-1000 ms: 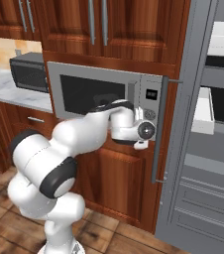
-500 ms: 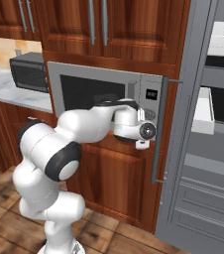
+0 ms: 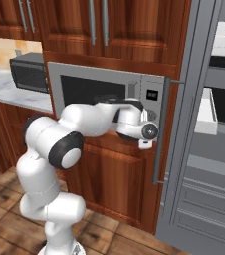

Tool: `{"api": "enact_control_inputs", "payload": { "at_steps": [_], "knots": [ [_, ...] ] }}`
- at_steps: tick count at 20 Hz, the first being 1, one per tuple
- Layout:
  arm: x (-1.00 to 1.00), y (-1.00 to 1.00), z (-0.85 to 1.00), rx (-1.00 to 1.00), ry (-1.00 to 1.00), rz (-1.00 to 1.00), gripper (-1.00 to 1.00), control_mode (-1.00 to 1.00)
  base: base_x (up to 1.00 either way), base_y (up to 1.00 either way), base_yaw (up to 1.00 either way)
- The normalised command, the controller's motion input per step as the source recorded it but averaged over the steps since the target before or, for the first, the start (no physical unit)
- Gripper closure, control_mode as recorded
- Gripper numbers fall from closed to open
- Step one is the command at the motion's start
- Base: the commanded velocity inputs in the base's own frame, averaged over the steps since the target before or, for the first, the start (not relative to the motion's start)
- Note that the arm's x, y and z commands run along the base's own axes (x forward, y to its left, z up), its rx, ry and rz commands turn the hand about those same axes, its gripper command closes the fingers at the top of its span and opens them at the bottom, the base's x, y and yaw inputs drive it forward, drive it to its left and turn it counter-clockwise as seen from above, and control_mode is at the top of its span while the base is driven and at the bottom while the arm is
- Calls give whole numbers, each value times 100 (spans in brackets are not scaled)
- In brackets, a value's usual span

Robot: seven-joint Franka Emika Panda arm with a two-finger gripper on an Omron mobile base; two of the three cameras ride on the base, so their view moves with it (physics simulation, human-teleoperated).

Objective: Place the tupperware containing the fish and squash meal in the microwave. Close the microwave door and press the start button to reheat the meal.

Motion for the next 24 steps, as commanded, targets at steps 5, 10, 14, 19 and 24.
{"api": "enact_control_inputs", "payload": {
  "at_steps": [5,10,14,19,24],
  "knots": [
    [28,-1,-13,0,0,0,100,-100,0,0,0],
    [31,0,-18,0,0,0,100,-100,0,0,0],
    [21,-5,-18,0,0,0,100,-100,0,0,0],
    [30,-5,-15,0,0,0,100,-100,0,0,0],
    [36,-4,-8,0,0,0,100,-100,0,0,0]
  ]
}}
